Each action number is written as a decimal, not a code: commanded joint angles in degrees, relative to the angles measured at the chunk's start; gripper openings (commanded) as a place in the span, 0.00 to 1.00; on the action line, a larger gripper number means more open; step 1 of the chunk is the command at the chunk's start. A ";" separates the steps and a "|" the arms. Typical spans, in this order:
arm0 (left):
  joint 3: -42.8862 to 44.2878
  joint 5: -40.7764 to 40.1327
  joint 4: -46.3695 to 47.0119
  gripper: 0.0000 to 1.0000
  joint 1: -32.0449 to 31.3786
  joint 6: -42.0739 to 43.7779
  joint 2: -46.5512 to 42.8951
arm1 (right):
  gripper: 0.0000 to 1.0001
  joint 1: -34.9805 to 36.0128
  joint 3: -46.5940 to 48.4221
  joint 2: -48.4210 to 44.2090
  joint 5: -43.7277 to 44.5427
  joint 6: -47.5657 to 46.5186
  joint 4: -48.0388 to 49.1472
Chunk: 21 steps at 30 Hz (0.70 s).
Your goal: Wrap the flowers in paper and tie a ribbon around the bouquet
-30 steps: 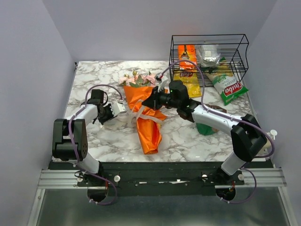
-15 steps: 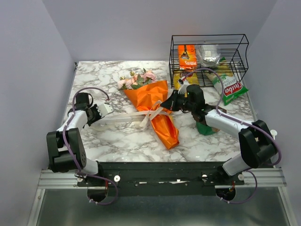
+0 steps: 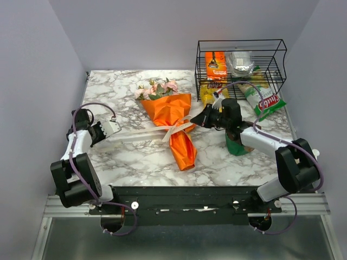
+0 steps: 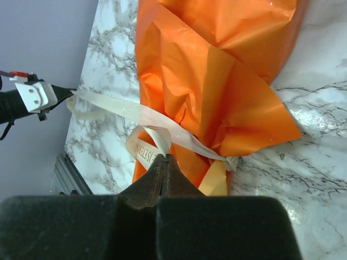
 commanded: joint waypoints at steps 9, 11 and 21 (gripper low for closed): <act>15.15 16.92 -29.65 0.00 -15.45 -14.75 -12.15 | 0.00 -0.36 5.41 8.53 1.85 8.76 2.24; 16.11 17.80 -30.71 0.00 -17.59 -18.61 -13.91 | 0.01 -0.27 7.43 10.10 3.18 8.41 -2.41; 9.88 18.94 -28.79 0.00 -19.44 -23.54 -17.34 | 0.56 1.57 12.72 7.40 9.34 -6.25 -19.13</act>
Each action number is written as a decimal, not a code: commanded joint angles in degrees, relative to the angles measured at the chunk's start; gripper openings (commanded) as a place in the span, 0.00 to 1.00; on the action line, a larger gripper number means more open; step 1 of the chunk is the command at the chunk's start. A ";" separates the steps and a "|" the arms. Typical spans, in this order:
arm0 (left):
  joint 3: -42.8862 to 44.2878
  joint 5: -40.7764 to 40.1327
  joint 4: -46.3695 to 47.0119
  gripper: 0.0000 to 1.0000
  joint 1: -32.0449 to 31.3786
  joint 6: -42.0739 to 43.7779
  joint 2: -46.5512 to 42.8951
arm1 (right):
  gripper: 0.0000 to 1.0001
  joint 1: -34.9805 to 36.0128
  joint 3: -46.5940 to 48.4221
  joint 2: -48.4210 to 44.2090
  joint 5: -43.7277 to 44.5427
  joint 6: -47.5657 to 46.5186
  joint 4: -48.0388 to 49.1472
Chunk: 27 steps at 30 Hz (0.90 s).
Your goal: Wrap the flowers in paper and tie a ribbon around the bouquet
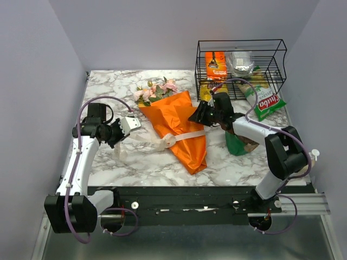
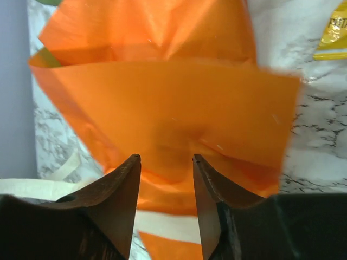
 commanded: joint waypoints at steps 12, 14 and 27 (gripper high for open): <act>-5.05 0.49 6.85 0.00 -0.43 -15.83 0.37 | 0.58 20.69 0.47 -13.73 -12.78 -67.34 -8.78; -5.14 0.23 7.65 0.00 -0.42 -16.44 0.63 | 0.58 23.43 1.52 -13.56 -12.80 -74.90 -14.58; -1.45 -1.36 9.42 0.00 -0.43 -17.59 5.02 | 0.77 41.10 16.29 9.46 -6.57 -81.60 -38.15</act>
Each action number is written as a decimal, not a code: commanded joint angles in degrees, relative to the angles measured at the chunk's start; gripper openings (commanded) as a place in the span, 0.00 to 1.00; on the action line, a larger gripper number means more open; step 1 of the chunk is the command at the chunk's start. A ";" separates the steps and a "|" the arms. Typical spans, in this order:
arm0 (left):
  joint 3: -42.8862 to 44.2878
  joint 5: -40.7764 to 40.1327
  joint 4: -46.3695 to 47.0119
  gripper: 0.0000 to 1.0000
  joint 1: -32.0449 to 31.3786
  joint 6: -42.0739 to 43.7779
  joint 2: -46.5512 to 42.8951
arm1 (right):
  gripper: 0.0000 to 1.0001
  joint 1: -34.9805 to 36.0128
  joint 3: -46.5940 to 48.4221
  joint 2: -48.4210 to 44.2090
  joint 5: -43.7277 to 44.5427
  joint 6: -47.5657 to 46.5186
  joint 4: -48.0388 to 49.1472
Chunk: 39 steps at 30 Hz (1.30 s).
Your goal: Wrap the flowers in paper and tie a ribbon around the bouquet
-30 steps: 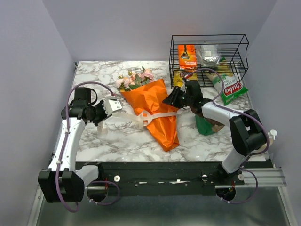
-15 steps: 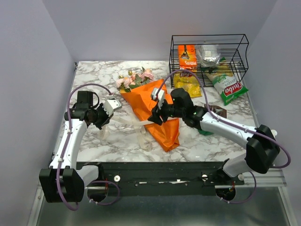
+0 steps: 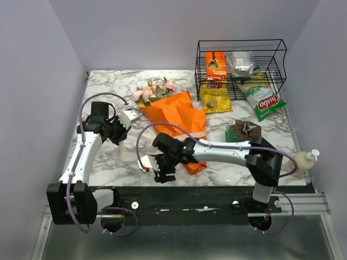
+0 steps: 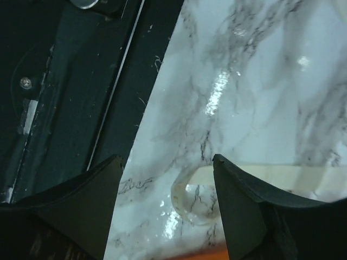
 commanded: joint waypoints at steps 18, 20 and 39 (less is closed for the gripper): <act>1.70 0.60 -0.78 0.00 -0.16 0.93 0.26 | 0.60 2.60 4.73 11.68 19.35 1.10 -8.61; 1.79 0.51 -1.13 0.00 -0.16 1.37 0.17 | 0.34 2.60 6.14 12.91 20.93 3.03 -10.02; -0.23 -0.99 1.94 0.00 -0.16 2.69 1.13 | 0.00 -8.56 3.62 -13.09 -0.94 20.00 -1.34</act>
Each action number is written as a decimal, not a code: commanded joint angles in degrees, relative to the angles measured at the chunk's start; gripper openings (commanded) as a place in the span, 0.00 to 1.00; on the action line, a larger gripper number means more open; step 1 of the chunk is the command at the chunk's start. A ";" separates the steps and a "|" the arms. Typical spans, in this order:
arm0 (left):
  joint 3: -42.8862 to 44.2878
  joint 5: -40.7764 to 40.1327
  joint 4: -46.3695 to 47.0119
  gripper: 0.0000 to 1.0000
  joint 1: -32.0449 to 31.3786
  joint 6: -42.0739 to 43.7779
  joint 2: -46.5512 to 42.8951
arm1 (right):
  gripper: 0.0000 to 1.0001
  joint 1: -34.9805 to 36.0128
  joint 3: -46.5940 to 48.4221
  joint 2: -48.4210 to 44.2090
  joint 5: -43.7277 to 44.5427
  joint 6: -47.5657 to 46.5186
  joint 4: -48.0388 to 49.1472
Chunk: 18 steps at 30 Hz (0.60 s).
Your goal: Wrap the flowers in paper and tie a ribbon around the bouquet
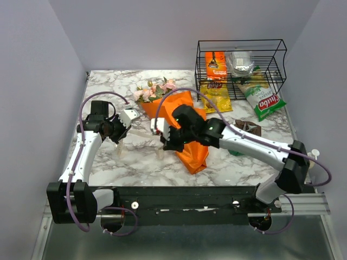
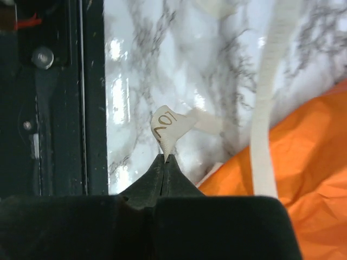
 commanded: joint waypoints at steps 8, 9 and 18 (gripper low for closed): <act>-3.26 -1.49 1.75 0.00 -0.18 1.84 -0.07 | 0.00 -14.62 -15.02 -9.01 -20.05 26.01 31.97; -3.61 -1.58 1.49 0.00 -0.18 2.28 -0.24 | 0.00 -15.59 -15.99 -8.92 -19.43 28.93 35.68; -6.86 -2.37 0.17 0.00 -3.79 4.56 -1.74 | 0.00 -25.35 -29.18 -5.85 1.03 65.24 70.50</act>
